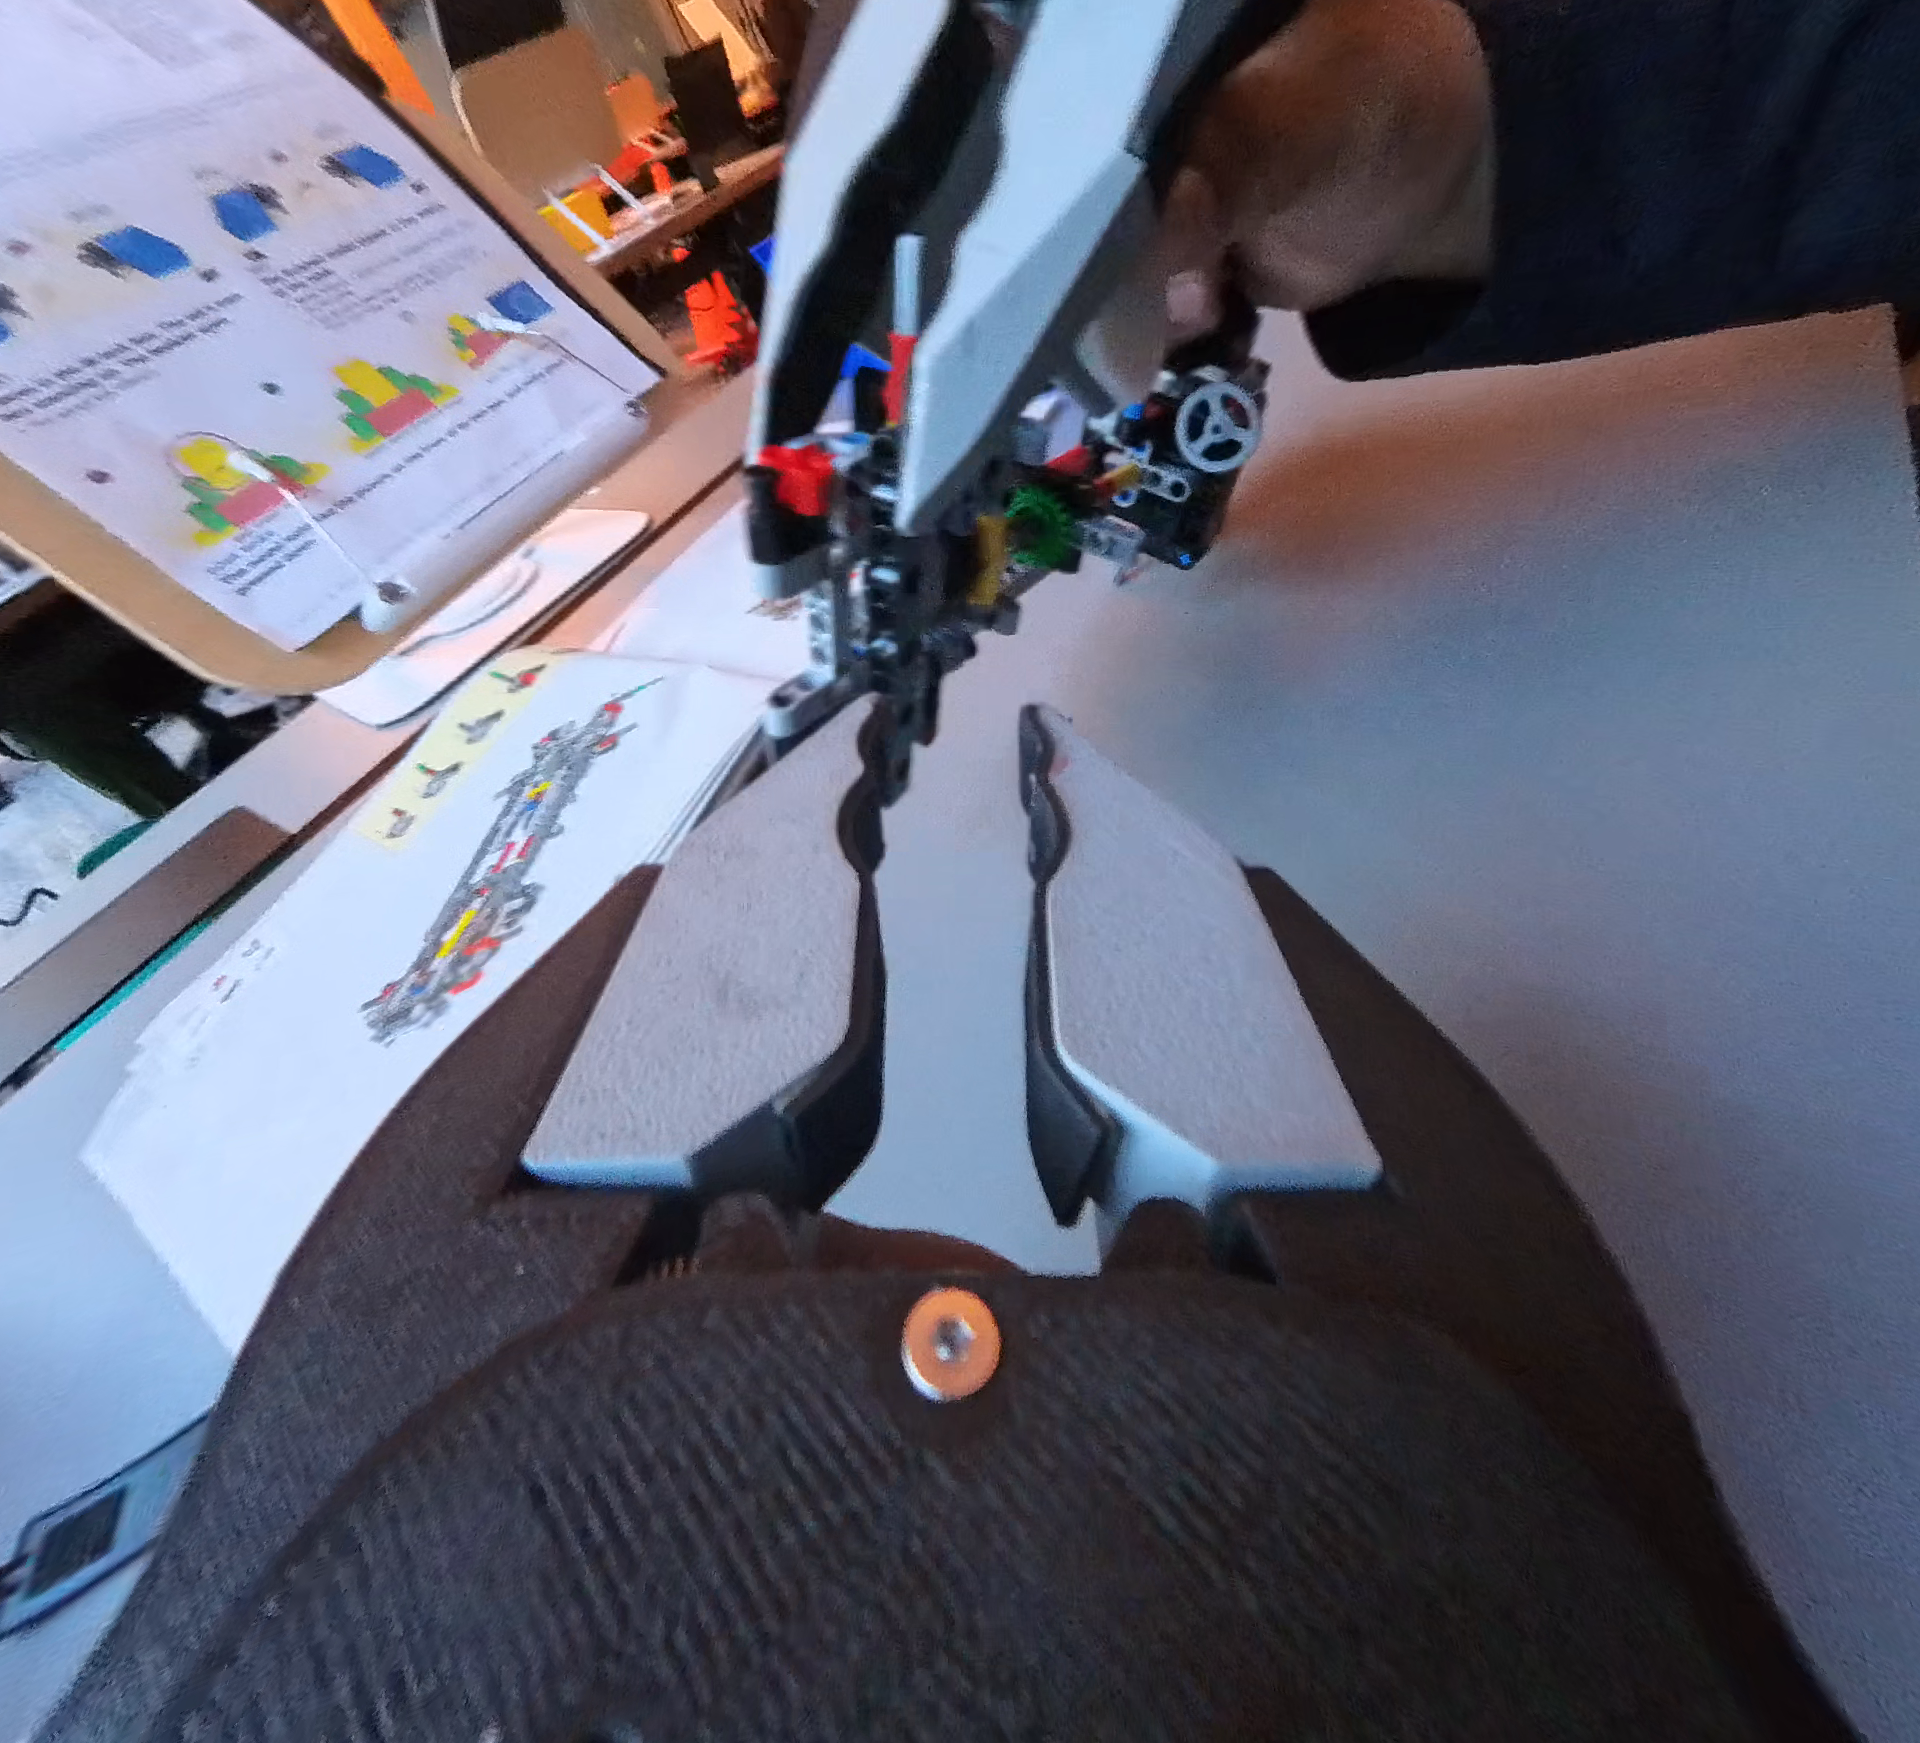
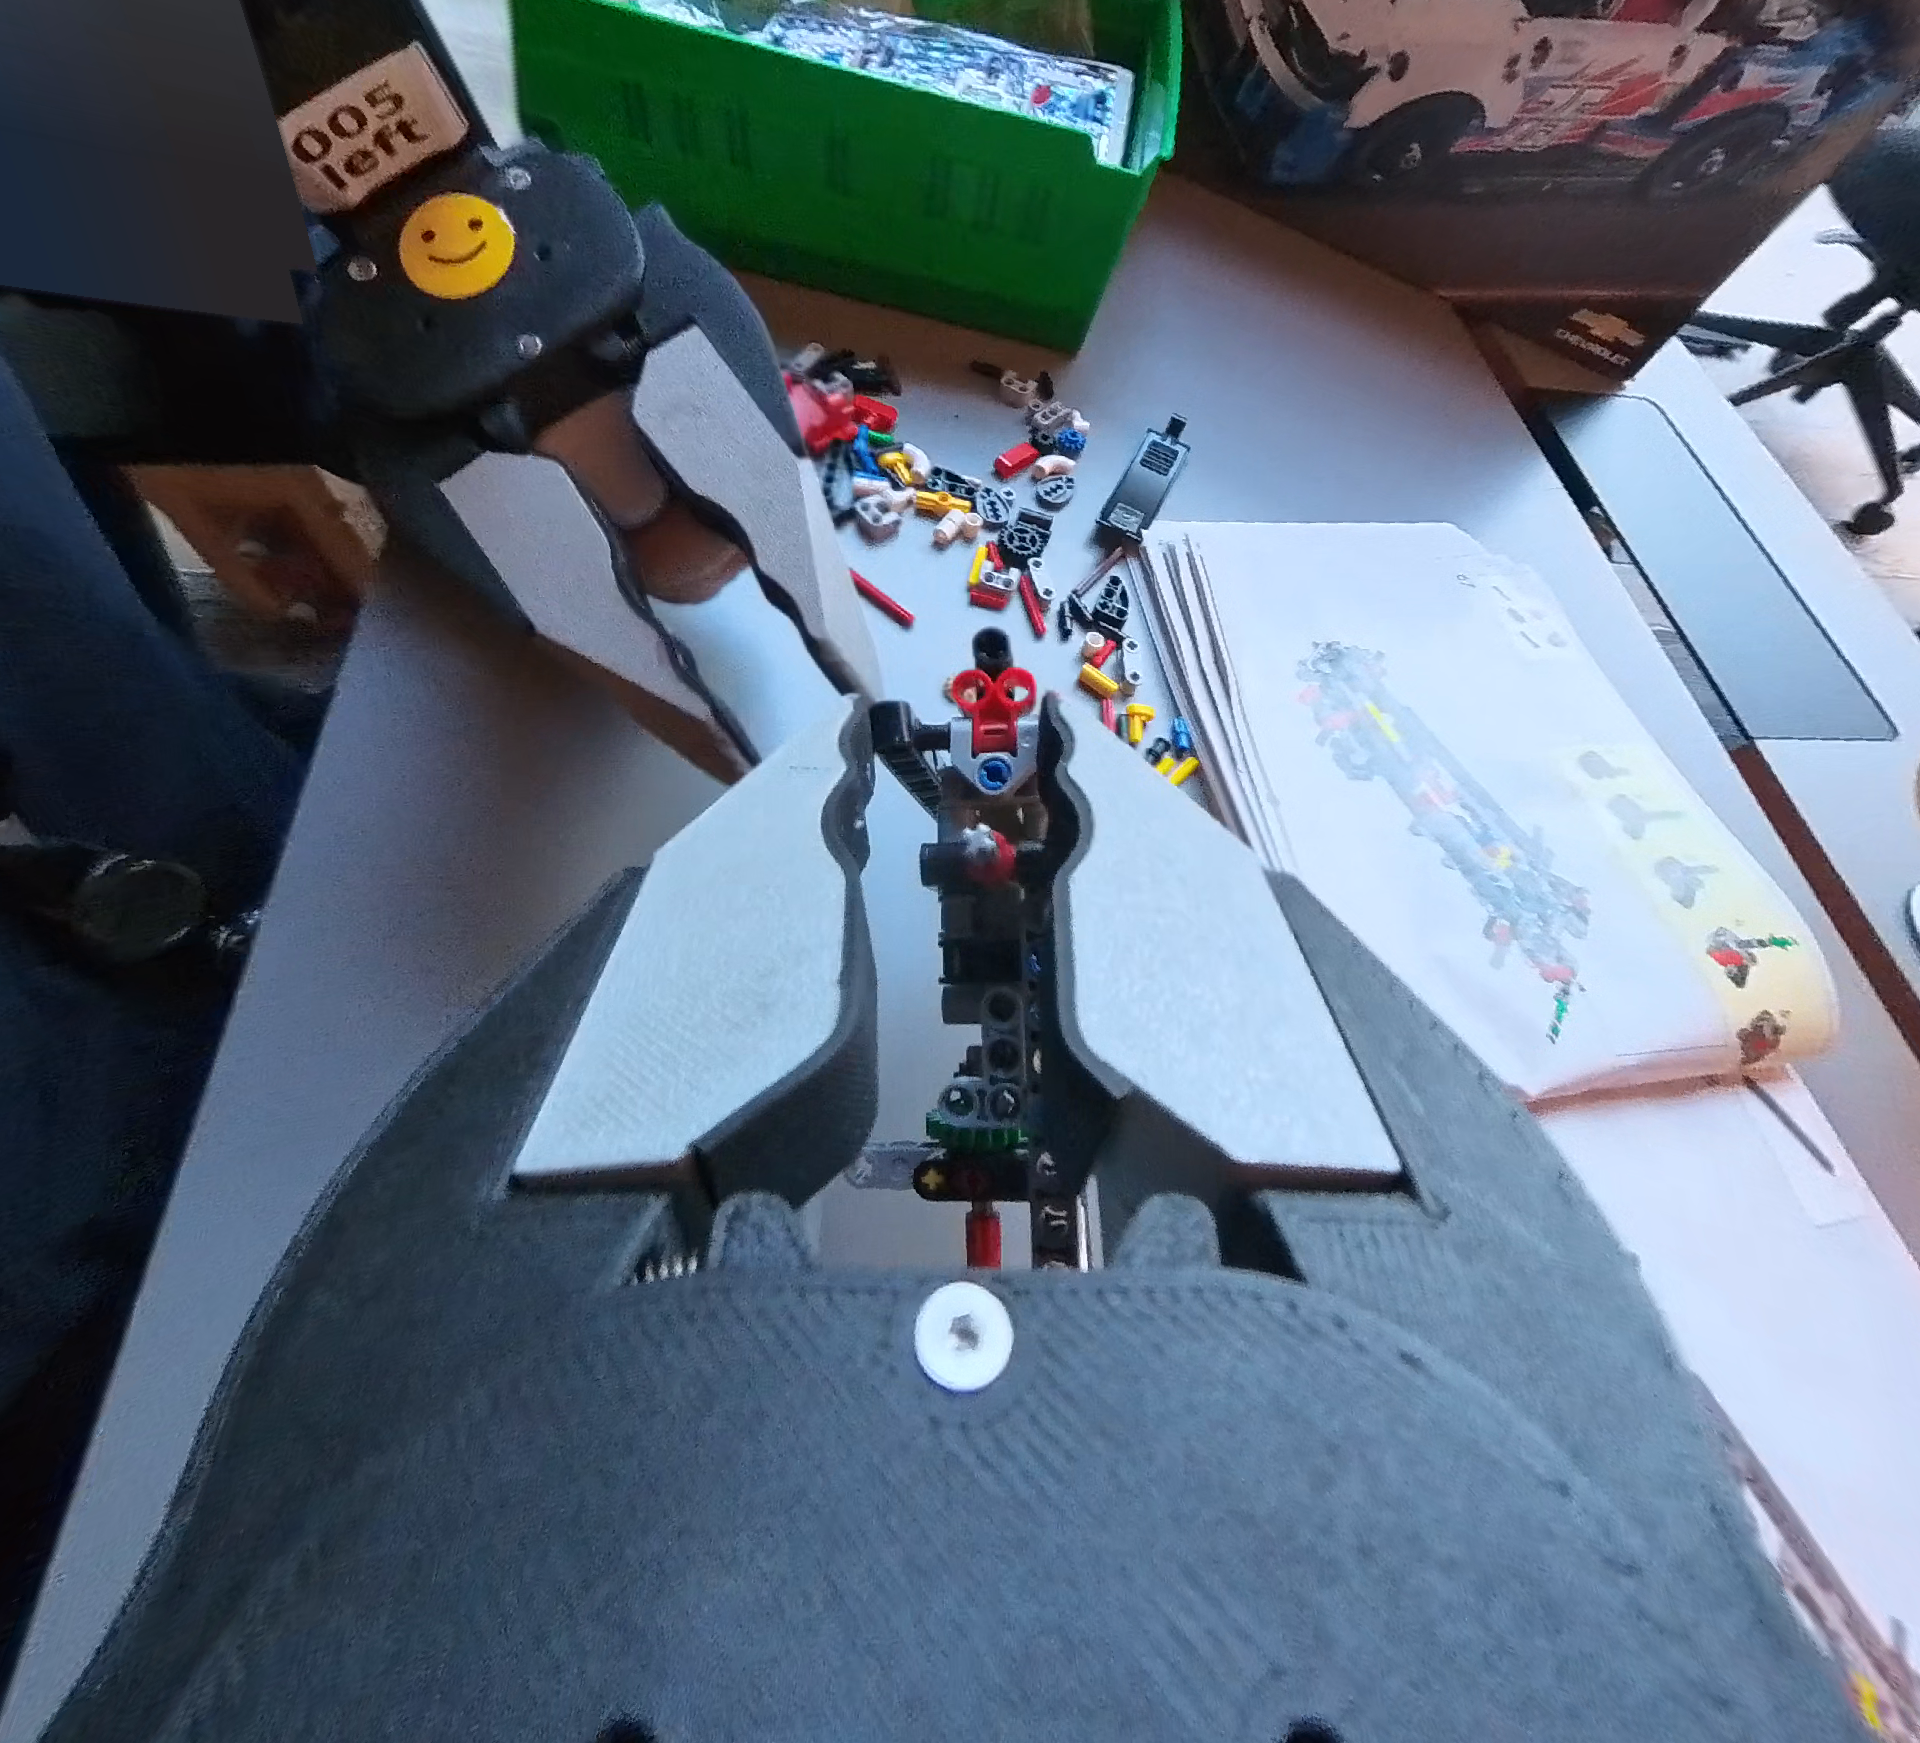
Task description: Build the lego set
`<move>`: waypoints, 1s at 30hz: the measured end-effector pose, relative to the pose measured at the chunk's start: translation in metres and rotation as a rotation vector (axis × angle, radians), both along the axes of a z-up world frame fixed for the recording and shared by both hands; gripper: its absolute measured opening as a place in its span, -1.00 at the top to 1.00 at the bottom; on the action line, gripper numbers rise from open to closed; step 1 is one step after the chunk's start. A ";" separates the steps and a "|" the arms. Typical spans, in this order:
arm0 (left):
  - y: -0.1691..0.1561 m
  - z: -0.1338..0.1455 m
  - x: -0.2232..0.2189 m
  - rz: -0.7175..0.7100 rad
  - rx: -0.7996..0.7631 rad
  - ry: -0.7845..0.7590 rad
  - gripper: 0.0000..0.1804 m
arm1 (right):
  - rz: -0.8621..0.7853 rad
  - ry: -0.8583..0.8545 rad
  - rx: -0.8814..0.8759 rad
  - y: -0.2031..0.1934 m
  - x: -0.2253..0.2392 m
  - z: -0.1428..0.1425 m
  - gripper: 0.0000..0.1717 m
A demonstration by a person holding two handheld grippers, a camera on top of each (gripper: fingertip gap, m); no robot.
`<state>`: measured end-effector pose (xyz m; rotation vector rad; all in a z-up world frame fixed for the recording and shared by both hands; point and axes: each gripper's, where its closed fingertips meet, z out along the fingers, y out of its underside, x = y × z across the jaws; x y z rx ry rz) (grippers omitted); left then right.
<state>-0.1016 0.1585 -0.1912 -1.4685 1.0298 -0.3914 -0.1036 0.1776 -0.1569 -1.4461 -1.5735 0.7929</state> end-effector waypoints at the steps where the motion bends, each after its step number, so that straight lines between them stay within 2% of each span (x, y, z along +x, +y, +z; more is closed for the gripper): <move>1: -0.002 0.002 0.006 -0.007 0.000 -0.004 0.75 | 0.016 0.002 -0.009 -0.004 0.000 0.001 0.66; 3: 0.002 0.012 0.009 0.029 0.036 -0.016 0.71 | 0.045 -0.005 -0.005 -0.011 -0.002 0.000 0.66; 5: 0.003 0.012 0.013 0.028 0.037 0.004 0.77 | 0.060 -0.010 0.022 -0.017 -0.002 -0.003 0.66; 8: 0.000 0.003 0.017 0.012 0.021 0.021 0.91 | 0.075 -0.033 0.090 -0.027 -0.003 -0.011 0.66; 13: -0.011 -0.015 0.018 -0.101 -0.041 0.022 0.91 | 0.113 -0.096 0.219 -0.041 0.001 -0.028 0.62; 15: -0.021 -0.022 0.021 -0.162 -0.019 0.052 0.92 | 0.148 -0.126 0.124 -0.048 0.007 -0.033 0.63; 17: -0.025 -0.029 0.022 -0.179 0.002 0.091 0.92 | 0.177 -0.124 -0.048 -0.052 0.014 -0.028 0.63; 21: -0.027 -0.032 0.025 -0.187 0.043 0.133 0.91 | 0.191 -0.154 -0.323 -0.040 0.021 -0.019 0.68; 25: -0.028 -0.042 0.028 -0.156 0.115 0.229 0.91 | 0.258 -0.332 -0.368 -0.041 0.024 -0.038 0.76; 27: -0.028 -0.050 0.030 -0.136 0.165 0.303 0.92 | 0.307 -0.434 -0.303 -0.046 0.025 -0.053 0.80; 30: -0.027 -0.054 0.031 -0.126 0.179 0.339 0.92 | 0.363 -0.524 -0.220 -0.050 0.024 -0.063 0.74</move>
